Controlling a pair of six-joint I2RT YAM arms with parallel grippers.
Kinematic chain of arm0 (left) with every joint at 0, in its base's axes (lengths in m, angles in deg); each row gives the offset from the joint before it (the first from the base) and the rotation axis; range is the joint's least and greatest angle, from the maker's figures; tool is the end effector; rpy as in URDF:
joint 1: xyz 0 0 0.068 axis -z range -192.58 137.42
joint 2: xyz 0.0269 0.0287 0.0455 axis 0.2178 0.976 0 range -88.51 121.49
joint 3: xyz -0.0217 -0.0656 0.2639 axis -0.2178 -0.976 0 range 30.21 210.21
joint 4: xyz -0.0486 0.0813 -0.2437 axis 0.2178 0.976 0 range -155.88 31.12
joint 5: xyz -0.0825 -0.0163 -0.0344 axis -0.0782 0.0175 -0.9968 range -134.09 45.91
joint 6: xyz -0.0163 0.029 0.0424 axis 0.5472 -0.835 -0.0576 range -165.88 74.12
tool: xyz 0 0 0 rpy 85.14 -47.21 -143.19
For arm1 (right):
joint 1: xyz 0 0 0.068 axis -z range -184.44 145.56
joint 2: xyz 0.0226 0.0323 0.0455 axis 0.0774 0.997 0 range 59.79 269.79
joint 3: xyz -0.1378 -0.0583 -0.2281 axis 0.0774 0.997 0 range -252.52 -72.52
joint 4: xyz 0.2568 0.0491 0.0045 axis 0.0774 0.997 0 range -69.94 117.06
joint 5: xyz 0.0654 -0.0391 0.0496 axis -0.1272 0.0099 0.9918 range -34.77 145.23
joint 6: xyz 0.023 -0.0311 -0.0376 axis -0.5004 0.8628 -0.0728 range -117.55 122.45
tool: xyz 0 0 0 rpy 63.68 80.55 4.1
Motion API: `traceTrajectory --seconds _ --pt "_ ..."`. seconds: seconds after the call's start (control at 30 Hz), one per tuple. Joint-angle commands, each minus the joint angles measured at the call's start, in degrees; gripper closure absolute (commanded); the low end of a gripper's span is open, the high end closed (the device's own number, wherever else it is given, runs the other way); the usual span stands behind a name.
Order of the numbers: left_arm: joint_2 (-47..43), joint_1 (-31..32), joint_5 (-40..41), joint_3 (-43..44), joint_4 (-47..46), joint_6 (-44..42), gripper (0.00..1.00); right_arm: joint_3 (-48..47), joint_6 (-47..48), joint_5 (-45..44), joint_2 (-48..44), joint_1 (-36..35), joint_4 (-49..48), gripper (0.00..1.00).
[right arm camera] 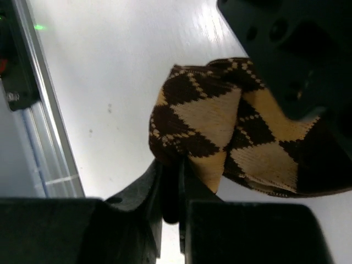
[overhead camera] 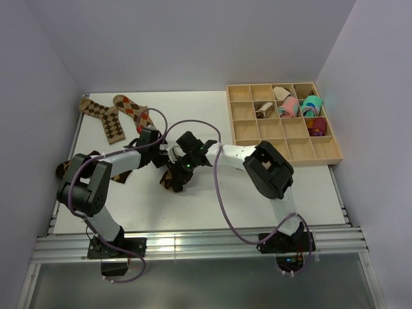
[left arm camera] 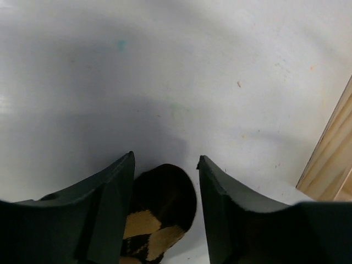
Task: Roll the socks
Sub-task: Roll the sock at the center of the board.
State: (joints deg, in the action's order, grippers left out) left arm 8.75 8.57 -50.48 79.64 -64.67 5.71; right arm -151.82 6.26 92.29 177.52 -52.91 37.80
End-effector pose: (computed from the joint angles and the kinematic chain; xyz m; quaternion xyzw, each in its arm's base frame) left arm 0.3100 -0.1242 0.1515 -0.2268 0.9076 -0.2493 0.2503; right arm 0.2684 0.3355 0.1567 -0.4826 0.7736 0.3861 0.1397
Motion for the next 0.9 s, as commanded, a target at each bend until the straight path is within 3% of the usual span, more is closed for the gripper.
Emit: traceTrajectory --seconds 0.0,0.03,0.13,0.33,0.57,0.87 --pt "-5.05 -1.01 6.13 2.16 5.72 0.96 0.44 -0.41 -2.23 -0.85 5.22 1.18 6.61 1.0" --pt "-6.62 -1.45 8.91 2.34 7.73 1.49 0.37 -0.84 -2.41 -0.33 5.57 1.27 7.22 1.0" --pt "-10.66 -3.3 12.7 1.99 11.08 3.77 0.28 -2.78 -2.93 1.26 7.68 1.88 8.89 1.0" --pt "-20.08 -4.89 15.44 -2.05 14.69 5.01 0.16 -5.07 -3.46 2.93 9.97 2.59 10.21 1.0" --pt "-25.01 -4.97 14.84 -6.27 16.02 5.71 0.16 -5.33 -3.55 3.11 9.27 2.5 9.25 1.0" --pt "-18.95 -4.97 13.33 -8.47 15.13 7.03 0.17 -2.61 -1.71 -0.4 5.93 -0.57 5.03 1.0"
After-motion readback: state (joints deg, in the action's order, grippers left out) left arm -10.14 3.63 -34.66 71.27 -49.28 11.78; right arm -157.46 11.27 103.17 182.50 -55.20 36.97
